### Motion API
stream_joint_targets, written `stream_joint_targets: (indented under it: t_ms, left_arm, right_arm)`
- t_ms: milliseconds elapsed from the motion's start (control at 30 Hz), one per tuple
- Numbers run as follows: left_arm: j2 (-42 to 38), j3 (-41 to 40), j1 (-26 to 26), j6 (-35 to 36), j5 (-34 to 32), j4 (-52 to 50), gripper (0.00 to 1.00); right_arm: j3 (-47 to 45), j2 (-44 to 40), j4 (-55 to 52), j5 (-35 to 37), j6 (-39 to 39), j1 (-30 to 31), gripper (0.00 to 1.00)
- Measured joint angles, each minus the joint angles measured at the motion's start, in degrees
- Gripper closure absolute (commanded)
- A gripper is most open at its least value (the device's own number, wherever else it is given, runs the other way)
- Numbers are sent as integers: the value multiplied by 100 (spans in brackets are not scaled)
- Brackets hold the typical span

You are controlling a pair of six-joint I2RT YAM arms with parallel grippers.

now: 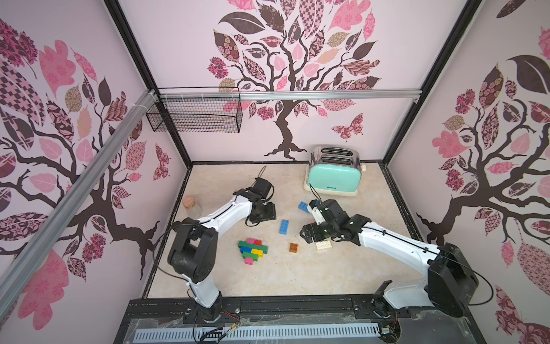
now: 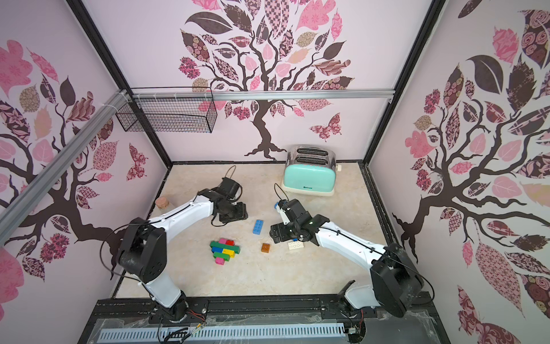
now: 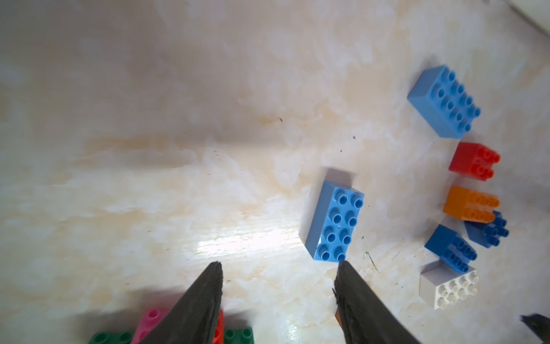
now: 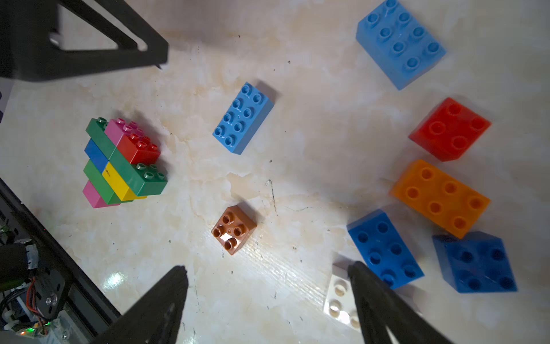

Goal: Assemble a heart with lego
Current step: Move the lego brick at the center of the board, then adjust the lego brick at the center of the board.

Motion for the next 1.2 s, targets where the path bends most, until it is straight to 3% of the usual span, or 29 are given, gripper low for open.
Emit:
stream_joint_targets:
  t_ms: [233, 500, 900, 1200]
  left_arm:
    - [-1296, -914, 514, 2, 103, 186, 38]
    - [-2111, -1633, 1005, 24, 275, 210, 38]
    - [-2332, -1899, 1132, 42, 426, 286, 39]
    - [-2367, -1998, 1150, 39, 450, 356, 38]
  right_arm:
    - [815, 1113, 212, 229, 597, 332, 27]
    - [1213, 2048, 584, 168, 1362, 389, 31]
    - [1823, 2929, 697, 273, 1838, 448, 31]
    - [2389, 3423, 385, 804, 1652, 608, 40]
